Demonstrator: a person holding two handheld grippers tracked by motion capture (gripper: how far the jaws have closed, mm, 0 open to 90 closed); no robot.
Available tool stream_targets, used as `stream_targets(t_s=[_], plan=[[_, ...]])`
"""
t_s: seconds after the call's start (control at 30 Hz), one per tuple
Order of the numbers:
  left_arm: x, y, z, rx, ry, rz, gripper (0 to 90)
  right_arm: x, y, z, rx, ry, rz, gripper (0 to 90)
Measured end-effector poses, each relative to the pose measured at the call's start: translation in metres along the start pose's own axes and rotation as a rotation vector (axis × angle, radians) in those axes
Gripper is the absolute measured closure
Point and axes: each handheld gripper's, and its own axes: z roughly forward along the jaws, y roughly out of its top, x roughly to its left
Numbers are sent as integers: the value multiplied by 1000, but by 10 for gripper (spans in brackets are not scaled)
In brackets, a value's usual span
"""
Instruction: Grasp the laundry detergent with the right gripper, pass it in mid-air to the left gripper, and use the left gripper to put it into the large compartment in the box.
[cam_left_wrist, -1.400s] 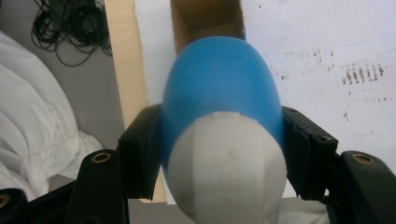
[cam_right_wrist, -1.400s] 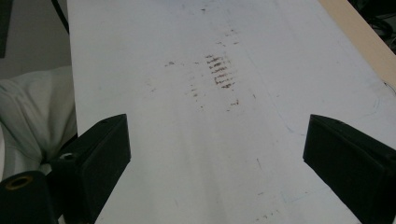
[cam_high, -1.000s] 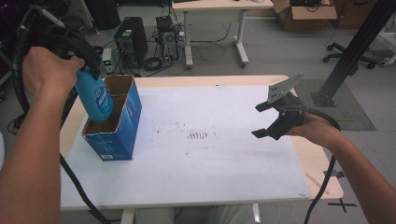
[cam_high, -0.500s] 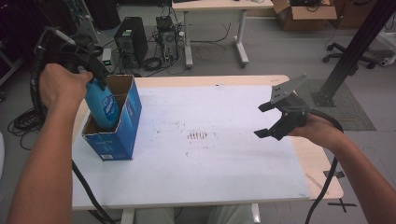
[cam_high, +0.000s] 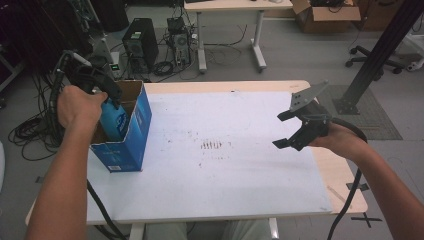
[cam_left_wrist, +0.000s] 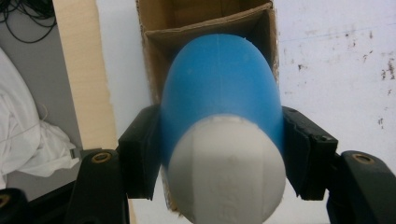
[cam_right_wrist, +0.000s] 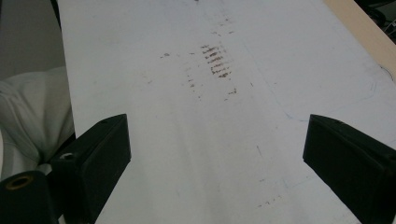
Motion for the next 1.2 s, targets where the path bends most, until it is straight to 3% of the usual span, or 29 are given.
stream_targets(t_s=[0.5, 0.83, 1.2], plan=[[-3, -4, 41, 13, -9, 0, 381, -1, -3, 1, 6, 0, 7, 71], [-5, -5, 67, 38, -13, 22, 381, -1, -6, 3, 7, 4, 16, 71], [-5, -4, 71, 43, -14, 26, 381, -3, -8, 3, 5, 5, 22, 71]])
